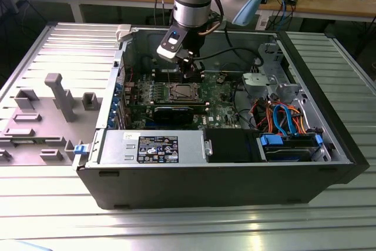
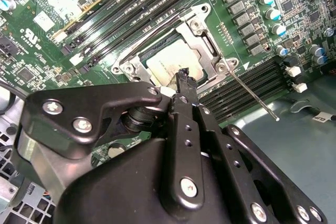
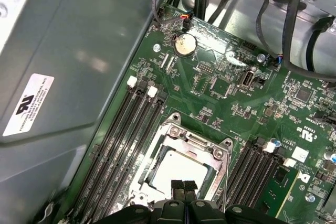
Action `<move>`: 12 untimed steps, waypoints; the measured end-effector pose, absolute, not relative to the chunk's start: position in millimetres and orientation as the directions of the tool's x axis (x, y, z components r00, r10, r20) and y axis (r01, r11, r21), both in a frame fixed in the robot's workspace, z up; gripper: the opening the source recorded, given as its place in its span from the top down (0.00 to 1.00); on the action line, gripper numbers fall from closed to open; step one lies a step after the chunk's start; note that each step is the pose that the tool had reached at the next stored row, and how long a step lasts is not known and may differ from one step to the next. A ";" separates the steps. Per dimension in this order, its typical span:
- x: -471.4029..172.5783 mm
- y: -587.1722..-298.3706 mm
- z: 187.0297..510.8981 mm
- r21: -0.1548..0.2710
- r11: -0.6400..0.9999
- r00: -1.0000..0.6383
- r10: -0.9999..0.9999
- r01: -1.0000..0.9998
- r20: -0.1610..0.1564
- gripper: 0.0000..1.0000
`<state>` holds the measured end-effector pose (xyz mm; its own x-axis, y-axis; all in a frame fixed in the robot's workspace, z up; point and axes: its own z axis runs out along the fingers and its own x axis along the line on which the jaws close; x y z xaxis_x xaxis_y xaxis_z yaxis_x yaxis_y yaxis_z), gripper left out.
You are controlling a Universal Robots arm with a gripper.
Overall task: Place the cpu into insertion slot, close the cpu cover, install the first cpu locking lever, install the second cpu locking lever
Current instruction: 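Install the first cpu locking lever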
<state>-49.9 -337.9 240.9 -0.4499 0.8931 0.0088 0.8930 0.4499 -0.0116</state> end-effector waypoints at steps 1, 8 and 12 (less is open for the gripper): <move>-49.9 -337.9 240.9 -0.012 0.452 -0.451 0.892 0.892 0.009 0.89; -49.9 -337.9 240.9 -0.012 0.462 -0.462 0.887 0.887 0.009 0.89; -49.9 -337.9 240.9 -0.012 0.471 -0.471 0.882 0.882 0.009 0.89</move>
